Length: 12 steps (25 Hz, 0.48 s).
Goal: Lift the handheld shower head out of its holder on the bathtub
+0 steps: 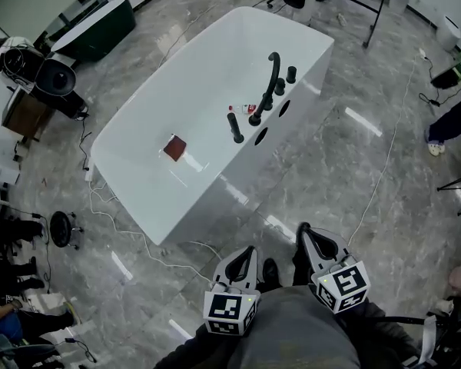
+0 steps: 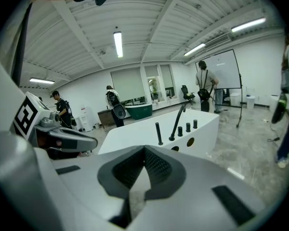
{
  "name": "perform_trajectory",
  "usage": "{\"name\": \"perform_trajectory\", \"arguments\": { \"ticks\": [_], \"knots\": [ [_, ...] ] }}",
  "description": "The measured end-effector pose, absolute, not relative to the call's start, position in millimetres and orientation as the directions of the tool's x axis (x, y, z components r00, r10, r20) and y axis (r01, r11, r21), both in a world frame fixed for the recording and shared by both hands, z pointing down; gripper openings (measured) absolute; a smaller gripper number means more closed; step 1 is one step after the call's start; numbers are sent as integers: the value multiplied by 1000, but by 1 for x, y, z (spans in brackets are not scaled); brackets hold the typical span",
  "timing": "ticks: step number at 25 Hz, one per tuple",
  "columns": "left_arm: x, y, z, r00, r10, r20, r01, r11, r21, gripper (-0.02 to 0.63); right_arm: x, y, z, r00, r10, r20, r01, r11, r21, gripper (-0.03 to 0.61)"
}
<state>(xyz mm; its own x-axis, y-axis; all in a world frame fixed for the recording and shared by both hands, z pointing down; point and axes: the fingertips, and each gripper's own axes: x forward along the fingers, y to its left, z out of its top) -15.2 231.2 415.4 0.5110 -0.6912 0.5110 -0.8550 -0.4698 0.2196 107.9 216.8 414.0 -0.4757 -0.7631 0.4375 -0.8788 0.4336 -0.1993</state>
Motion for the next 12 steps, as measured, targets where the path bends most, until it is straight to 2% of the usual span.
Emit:
{"name": "perform_trajectory", "arguments": {
  "ticks": [12],
  "knots": [
    [-4,151,416,330,-772,543,-943,-292,159,3,124,115,425,-618,-677,400,-784,564,-258,3]
  ]
}}
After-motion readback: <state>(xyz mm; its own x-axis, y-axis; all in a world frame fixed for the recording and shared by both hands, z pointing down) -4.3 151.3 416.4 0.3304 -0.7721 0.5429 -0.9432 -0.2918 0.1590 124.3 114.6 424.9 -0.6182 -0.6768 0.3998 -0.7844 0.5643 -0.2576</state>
